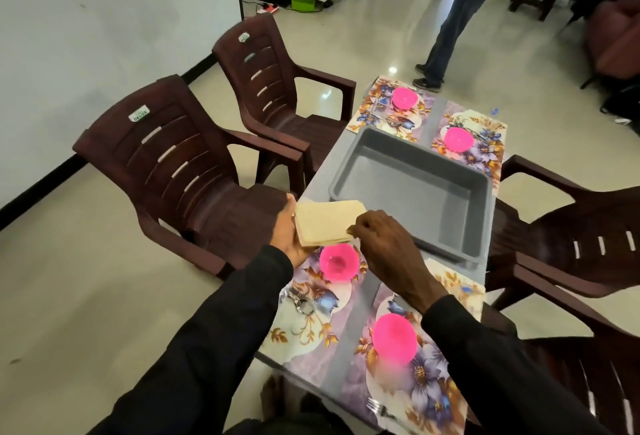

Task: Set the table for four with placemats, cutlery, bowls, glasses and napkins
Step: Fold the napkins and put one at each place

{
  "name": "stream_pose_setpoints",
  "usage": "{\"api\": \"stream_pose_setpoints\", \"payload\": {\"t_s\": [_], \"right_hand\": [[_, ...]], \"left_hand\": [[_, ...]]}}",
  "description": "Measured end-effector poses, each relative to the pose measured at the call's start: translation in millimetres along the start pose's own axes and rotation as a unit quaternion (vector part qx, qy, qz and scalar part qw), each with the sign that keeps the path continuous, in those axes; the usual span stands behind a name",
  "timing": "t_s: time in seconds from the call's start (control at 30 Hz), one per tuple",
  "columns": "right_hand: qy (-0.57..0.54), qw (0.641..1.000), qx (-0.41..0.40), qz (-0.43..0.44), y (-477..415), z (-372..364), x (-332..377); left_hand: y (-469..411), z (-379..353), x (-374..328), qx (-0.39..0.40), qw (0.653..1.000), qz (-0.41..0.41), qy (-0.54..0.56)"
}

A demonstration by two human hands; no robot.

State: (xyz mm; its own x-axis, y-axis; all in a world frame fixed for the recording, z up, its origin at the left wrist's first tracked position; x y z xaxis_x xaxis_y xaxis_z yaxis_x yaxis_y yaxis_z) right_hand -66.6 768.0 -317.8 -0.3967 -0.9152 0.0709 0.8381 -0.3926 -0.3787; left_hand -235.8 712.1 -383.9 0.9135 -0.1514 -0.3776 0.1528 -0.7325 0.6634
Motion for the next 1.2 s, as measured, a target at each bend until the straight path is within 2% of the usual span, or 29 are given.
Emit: {"api": "stream_pose_setpoints", "payload": {"t_s": [0.1,0.17,0.27,0.33,0.4,0.5,0.6,0.67,0.73,0.8,0.9,1.07,1.13,1.2], "right_hand": [[0.002,0.999,-0.039,0.024,26.0,10.9,20.5],[-0.020,0.999,-0.047,0.010,42.7,18.3,32.4],[-0.143,0.982,-0.063,-0.110,67.1,26.3,42.8],[-0.229,0.942,-0.101,-0.224,78.9,29.7,44.3],[-0.245,0.905,-0.118,-0.328,86.7,26.3,40.0],[-0.281,0.842,-0.056,-0.457,95.3,11.1,27.1],[-0.410,0.761,0.010,-0.503,102.5,-2.7,27.1],[-0.503,0.693,-0.003,-0.517,109.8,-2.3,34.1],[-0.544,0.656,-0.046,-0.521,117.8,2.9,38.7],[-0.539,0.653,-0.084,-0.525,126.5,6.4,37.8],[-0.504,0.672,-0.105,-0.532,136.6,9.0,36.8],[-0.419,0.748,-0.108,-0.502,151.8,15.4,34.6],[-0.386,0.775,-0.108,-0.488,161.2,21.0,29.0],[-0.371,0.787,-0.109,-0.480,170.5,27.0,23.7]], "left_hand": [[22.7,14.9,8.8,0.014,1.000,0.010,-0.015],[33.4,25.2,19.0,0.015,1.000,0.001,-0.004],[48.1,36.8,35.5,0.014,1.000,-0.004,-0.005],[55.8,44.1,42.6,0.017,0.999,-0.018,-0.033],[60.5,52.1,50.1,0.020,0.998,-0.020,-0.053],[69.0,56.6,61.4,0.025,0.998,0.003,-0.050],[85.0,52.9,68.5,0.038,0.998,0.016,-0.048],[95.4,50.4,73.1,0.051,0.997,0.030,-0.047],[101.8,51.1,76.4,0.058,0.996,0.044,-0.041],[109.2,49.1,81.7,0.062,0.996,0.051,-0.031],[119.2,47.9,103.1,0.077,0.994,0.073,-0.028],[116.8,50.0,137.6,0.111,0.989,0.049,-0.089],[116.5,48.4,148.7,0.090,0.990,0.035,-0.102],[116.9,46.6,157.6,0.080,0.990,0.018,-0.111]]}}
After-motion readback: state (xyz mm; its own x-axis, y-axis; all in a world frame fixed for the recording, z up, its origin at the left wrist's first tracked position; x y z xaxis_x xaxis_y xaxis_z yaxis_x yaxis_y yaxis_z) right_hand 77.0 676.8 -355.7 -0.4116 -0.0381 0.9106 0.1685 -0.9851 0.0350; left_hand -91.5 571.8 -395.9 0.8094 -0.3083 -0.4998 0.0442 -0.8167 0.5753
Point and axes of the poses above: each hand's wrist, its own y-axis away from the middle knuckle, its own z-axis out of the back of the hand, x = y × z, the point moved 4 cm from there along -y, towards the middle knuckle, and after that the axes turned 5 degrees about -x, right-handed, at the moved point
